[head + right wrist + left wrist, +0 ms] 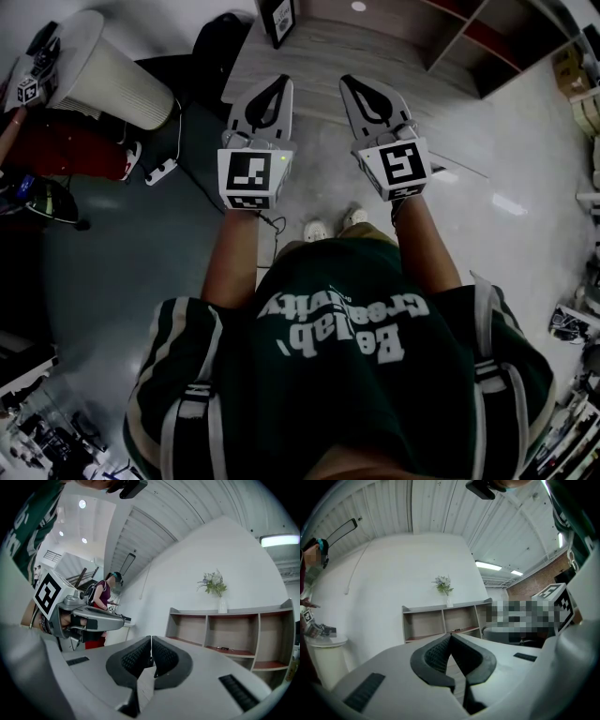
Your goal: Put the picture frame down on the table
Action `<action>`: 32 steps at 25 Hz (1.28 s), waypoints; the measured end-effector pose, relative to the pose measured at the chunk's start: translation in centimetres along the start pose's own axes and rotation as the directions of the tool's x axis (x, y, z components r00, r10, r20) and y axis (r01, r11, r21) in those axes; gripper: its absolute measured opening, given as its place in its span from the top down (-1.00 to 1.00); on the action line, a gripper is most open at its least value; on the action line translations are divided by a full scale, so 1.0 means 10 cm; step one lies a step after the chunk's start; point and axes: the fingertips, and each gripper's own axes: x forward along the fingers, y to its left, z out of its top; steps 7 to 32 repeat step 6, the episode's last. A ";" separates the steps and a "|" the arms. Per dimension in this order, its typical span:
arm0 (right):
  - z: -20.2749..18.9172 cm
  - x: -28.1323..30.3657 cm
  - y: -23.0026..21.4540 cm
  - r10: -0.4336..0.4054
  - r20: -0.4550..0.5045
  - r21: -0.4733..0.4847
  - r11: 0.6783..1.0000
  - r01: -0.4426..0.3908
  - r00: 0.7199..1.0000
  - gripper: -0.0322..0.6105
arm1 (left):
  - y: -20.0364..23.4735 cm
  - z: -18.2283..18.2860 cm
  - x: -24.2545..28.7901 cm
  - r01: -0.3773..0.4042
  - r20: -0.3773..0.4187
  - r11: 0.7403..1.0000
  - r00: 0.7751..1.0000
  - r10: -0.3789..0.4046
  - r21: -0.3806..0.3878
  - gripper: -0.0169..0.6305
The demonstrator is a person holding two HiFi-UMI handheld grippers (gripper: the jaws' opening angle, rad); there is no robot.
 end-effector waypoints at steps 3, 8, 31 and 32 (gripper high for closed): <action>0.01 -0.02 0.02 -0.001 0.000 0.007 1.000 0.001 1.000 0.79 | 0.00 0.00 -0.03 -0.004 -0.002 1.000 1.000 0.004 -0.001 0.89; -0.01 -0.07 0.06 0.009 0.009 -0.006 1.000 -0.009 1.000 0.79 | -0.04 -0.03 -0.08 -0.008 -0.012 1.000 1.000 0.008 -0.008 0.89; -0.01 -0.07 0.06 0.009 0.009 -0.006 1.000 -0.009 1.000 0.79 | -0.04 -0.03 -0.08 -0.008 -0.012 1.000 1.000 0.008 -0.008 0.89; -0.01 -0.07 0.06 0.009 0.009 -0.006 1.000 -0.009 1.000 0.79 | -0.04 -0.03 -0.08 -0.008 -0.012 1.000 1.000 0.008 -0.008 0.89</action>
